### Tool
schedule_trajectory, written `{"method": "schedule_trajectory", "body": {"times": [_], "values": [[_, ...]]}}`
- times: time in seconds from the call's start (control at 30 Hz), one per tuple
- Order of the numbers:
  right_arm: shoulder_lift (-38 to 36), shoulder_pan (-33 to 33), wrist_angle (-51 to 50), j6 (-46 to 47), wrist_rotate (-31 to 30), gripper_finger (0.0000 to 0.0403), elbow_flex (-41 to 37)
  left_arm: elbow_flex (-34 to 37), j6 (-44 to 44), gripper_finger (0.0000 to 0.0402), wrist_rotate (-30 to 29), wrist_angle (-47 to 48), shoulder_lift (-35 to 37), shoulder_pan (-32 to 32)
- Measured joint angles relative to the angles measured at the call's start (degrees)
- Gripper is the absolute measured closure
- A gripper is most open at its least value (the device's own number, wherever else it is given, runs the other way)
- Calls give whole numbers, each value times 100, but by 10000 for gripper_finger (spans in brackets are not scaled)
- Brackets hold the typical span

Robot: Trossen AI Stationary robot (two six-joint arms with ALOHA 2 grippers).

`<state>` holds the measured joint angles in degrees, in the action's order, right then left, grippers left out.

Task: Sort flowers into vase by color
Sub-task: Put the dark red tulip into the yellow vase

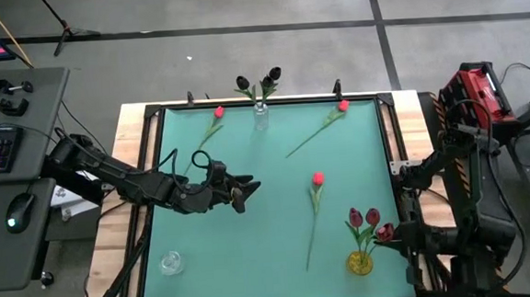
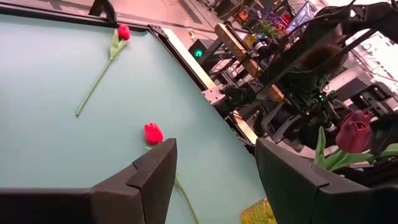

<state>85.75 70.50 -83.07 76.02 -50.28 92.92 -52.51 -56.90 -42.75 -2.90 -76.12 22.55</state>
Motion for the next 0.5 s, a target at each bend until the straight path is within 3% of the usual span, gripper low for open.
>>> {"method": "schedule_trajectory", "body": {"times": [0.3,0.5], "values": [[77,0,2,51,159,395,0,-2,5,198,3,7,0,-2],[75,-6,-5,139,810,344,0,-2,13,198,5,11,0,-2]]}}
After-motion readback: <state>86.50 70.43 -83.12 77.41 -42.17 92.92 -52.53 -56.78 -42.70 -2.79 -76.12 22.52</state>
